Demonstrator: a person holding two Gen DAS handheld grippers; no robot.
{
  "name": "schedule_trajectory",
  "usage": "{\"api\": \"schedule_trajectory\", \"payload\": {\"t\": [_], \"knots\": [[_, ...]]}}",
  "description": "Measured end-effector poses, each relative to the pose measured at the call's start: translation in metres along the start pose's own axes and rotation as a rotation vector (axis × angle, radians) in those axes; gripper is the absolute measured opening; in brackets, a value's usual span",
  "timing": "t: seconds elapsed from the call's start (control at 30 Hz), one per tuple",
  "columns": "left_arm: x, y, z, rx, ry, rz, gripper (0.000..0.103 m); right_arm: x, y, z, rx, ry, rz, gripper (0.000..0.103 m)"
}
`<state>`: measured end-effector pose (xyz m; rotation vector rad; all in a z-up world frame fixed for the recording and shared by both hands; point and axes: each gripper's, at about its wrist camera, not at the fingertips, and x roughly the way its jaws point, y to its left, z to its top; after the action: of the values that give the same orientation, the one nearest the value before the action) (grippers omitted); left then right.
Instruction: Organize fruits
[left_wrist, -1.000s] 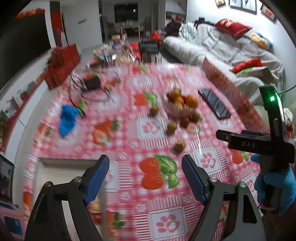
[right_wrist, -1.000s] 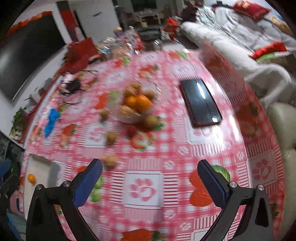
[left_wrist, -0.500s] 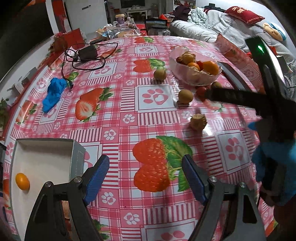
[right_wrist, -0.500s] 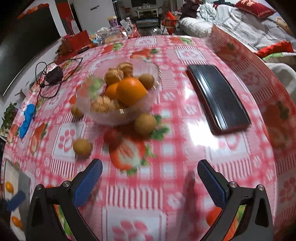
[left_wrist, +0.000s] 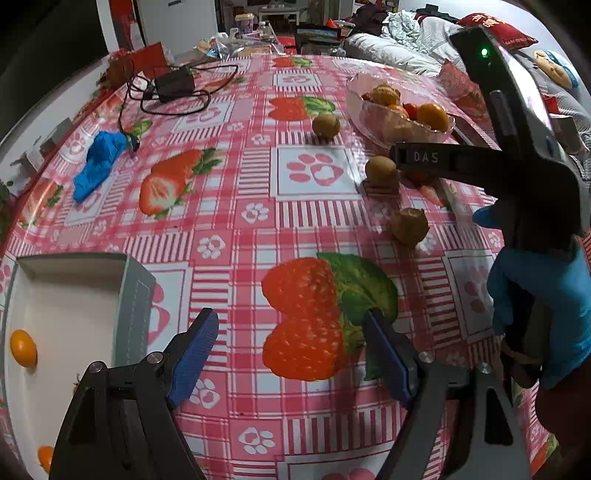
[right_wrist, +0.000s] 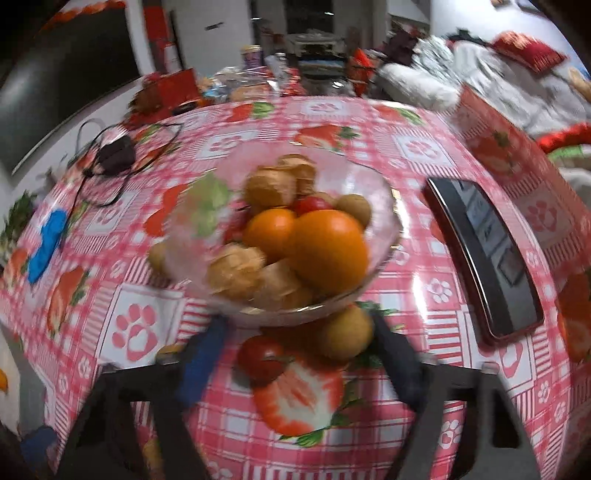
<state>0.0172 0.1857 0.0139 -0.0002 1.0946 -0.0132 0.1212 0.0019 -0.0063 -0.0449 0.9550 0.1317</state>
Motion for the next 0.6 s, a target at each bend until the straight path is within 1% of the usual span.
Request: {"api": "schedule_trajectory", "payload": {"t": [0.03, 0.1, 0.2, 0.27, 0.33, 0.47, 0.6], "knots": [[0.001, -0.001, -0.001, 0.0, 0.004, -0.002, 0.083, -0.001, 0.002, -0.001, -0.008, -0.004, -0.004, 0.05], [0.003, -0.003, -0.004, 0.006, 0.007, 0.006, 0.083, -0.003, 0.001, -0.004, -0.006, 0.001, 0.02, 0.047], [0.002, -0.005, -0.008, 0.013, -0.007, 0.015, 0.084, -0.01, 0.001, -0.012, -0.008, 0.019, 0.05, 0.047], [0.002, -0.005, -0.009, 0.009, -0.012, 0.013, 0.086, -0.018, 0.001, -0.023, -0.02, 0.028, 0.068, 0.047], [0.002, -0.004, -0.013, 0.005, -0.024, 0.02, 0.09, -0.029, 0.001, -0.037, -0.04, 0.039, 0.085, 0.047], [0.001, -0.004, -0.015, 0.004, -0.034, 0.021, 0.091, -0.052, -0.004, -0.068, -0.053, 0.066, 0.118, 0.047], [0.002, -0.005, -0.011, 0.007, -0.007, 0.025, 0.091, -0.077, -0.014, -0.099, -0.054, 0.083, 0.137, 0.047]]}}
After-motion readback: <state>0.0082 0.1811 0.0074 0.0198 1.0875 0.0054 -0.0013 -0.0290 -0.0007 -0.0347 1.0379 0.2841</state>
